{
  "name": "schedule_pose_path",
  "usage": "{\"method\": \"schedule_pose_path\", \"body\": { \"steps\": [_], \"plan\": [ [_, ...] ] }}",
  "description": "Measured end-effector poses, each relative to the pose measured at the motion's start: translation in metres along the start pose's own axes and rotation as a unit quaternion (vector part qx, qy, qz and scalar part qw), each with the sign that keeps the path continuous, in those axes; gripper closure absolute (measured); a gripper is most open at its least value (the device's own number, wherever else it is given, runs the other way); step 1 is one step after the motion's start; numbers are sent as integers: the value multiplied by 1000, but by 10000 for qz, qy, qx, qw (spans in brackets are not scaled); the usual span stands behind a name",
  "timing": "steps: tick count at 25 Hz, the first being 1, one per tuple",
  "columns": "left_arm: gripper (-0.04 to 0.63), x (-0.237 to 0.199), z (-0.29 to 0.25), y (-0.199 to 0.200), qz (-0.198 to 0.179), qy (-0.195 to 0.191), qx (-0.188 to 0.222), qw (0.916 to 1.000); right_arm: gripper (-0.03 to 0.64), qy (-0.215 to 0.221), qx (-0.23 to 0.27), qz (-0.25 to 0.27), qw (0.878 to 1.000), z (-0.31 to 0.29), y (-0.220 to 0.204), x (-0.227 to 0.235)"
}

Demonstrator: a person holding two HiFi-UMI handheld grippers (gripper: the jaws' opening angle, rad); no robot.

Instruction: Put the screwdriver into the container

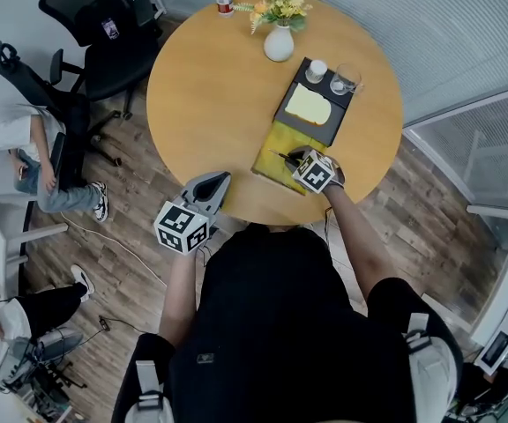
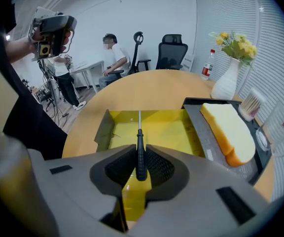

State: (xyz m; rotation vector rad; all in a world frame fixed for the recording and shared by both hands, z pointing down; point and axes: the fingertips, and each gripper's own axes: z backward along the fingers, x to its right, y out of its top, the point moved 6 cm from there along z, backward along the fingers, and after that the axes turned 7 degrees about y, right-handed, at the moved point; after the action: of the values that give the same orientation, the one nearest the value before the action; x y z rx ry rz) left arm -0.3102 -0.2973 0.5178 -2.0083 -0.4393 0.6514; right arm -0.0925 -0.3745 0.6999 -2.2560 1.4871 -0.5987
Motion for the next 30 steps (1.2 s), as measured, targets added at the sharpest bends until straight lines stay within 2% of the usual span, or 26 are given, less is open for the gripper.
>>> {"method": "schedule_pose_path", "body": {
  "steps": [11, 30],
  "plan": [
    [591, -8, -3, 5, 1, 37, 0, 10000, 560, 23, -490, 61, 9988, -24, -4, 8],
    [591, -16, -12, 12, 22, 84, 0, 10000, 560, -146, -682, -100, 9975, -38, -10, 24]
  ]
}}
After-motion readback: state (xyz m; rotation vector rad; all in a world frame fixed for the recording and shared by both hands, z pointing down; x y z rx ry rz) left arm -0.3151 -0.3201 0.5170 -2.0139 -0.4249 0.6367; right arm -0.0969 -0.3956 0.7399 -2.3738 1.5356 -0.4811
